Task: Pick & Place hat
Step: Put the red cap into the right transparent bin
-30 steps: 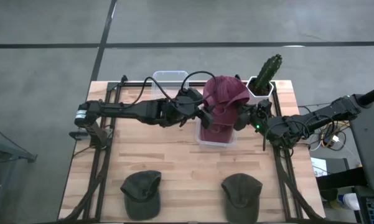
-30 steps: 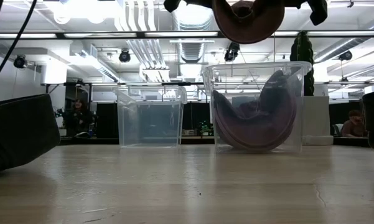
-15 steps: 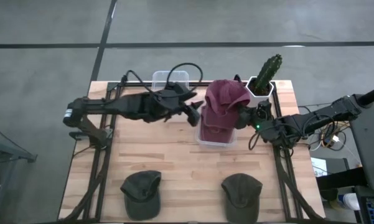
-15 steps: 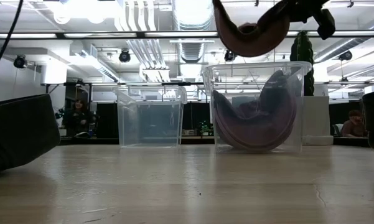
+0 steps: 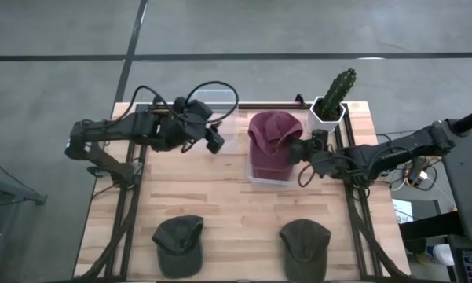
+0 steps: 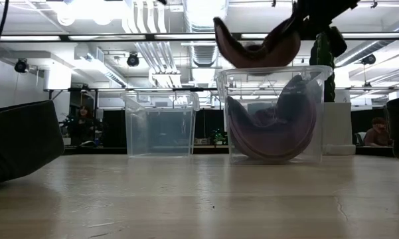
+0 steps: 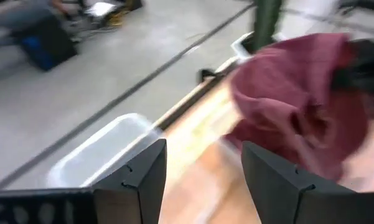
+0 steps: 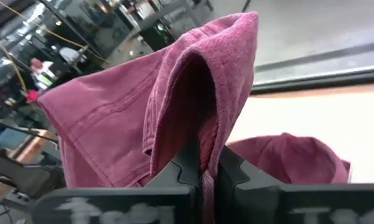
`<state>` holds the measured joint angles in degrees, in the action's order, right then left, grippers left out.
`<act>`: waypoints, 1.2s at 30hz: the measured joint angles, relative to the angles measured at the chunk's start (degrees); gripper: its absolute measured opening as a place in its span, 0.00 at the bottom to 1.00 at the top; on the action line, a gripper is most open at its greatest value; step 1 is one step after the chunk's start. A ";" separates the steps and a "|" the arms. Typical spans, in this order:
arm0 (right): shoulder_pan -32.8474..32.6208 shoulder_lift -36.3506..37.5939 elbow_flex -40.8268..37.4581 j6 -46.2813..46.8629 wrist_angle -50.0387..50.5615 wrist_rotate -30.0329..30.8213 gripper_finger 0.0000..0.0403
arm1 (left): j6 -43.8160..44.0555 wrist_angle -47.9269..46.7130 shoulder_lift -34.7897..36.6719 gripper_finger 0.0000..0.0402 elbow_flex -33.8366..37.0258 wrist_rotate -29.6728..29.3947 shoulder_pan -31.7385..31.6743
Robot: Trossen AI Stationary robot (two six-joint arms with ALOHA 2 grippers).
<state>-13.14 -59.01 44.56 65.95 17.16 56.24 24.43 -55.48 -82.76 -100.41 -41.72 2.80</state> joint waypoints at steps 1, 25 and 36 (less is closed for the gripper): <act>0.42 -0.50 0.00 0.91 0.51 -0.58 0.02 | 0.43 -1.49 0.44 0.50 0.51 -1.22 0.06; 2.72 -2.94 0.00 15.79 11.03 -6.42 0.02 | 4.21 8.56 25.47 0.50 36.28 -3.19 0.29; 2.70 -2.94 0.00 16.26 11.37 -6.81 0.13 | -1.96 8.85 30.62 0.50 38.85 -3.19 0.29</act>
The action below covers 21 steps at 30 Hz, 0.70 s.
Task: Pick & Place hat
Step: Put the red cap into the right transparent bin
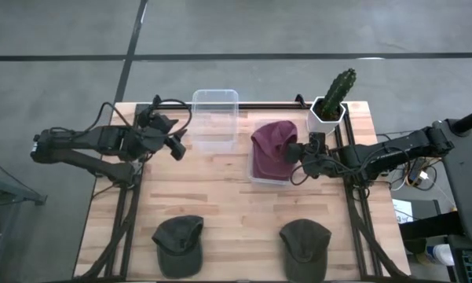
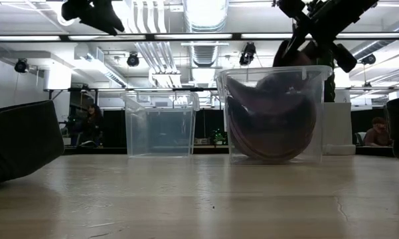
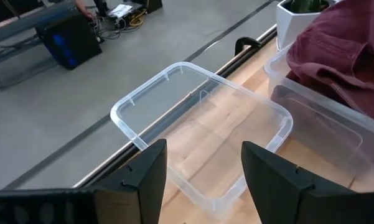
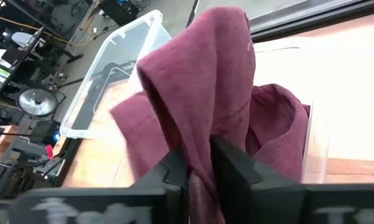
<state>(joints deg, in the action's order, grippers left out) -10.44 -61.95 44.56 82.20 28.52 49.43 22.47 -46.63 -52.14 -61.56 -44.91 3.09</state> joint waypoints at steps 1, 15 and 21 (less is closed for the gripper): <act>0.00 -0.02 0.00 0.13 0.07 0.00 0.15 | -0.57 0.01 0.00 0.50 0.00 -0.01 0.00; 0.09 -0.05 0.00 0.97 0.01 -1.97 0.21 | -4.89 0.13 -0.35 0.50 0.00 0.00 0.00; 0.11 -0.05 0.00 1.47 -0.01 -5.93 0.17 | -6.35 1.35 -0.35 0.50 0.00 0.00 0.00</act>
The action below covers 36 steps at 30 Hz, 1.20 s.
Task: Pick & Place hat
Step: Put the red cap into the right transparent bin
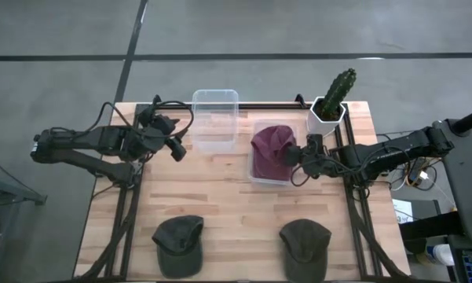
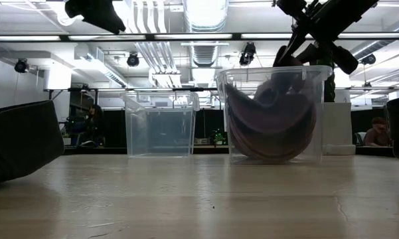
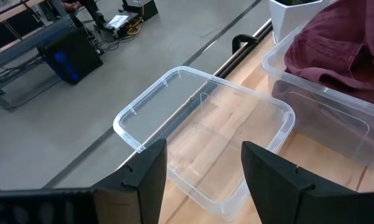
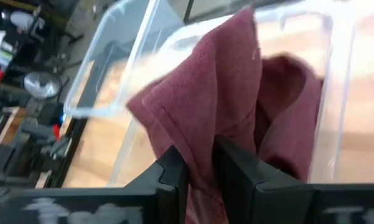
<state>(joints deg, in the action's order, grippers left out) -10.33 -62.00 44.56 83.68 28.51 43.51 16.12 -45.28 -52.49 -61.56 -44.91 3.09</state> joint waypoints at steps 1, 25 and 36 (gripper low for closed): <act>-0.02 0.00 0.00 0.18 0.00 -1.23 0.16 | -0.15 0.26 0.00 0.50 0.00 0.00 0.00; -0.02 1.55 6.00 3.39 11.43 -7.37 0.15 | -10.34 6.42 -0.02 0.50 -0.02 -0.90 -0.09; -0.02 1.55 15.40 1.90 22.85 -7.78 0.15 | -10.41 6.36 -0.02 0.50 -0.02 -1.27 -0.09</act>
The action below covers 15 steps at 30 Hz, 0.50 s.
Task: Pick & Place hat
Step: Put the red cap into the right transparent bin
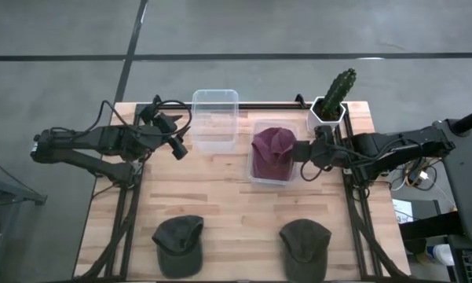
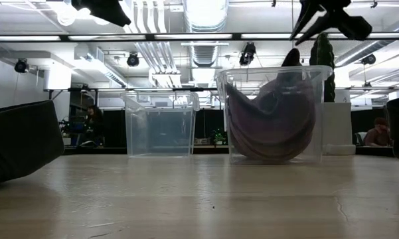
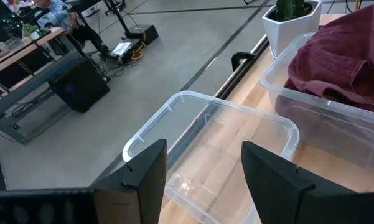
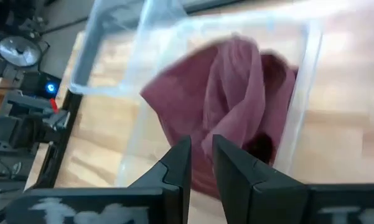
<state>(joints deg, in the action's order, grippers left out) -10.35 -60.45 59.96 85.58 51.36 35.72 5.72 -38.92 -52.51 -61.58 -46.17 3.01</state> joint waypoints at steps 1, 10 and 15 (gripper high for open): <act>0.00 -0.27 0.70 -0.63 0.20 1.16 0.15 | 0.00 0.00 0.00 0.50 0.00 0.00 0.00; 2.55 -5.81 3.61 0.44 9.13 0.71 0.13 | 0.03 0.93 -0.02 0.50 0.00 -0.04 0.04; 4.25 -10.27 3.00 0.33 9.00 -1.70 0.09 | 0.02 0.99 -0.04 0.50 0.00 -0.04 0.04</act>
<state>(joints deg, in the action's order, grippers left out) -6.10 -70.71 62.96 85.90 60.36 34.02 5.74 -37.92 -52.56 -61.58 -46.22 3.05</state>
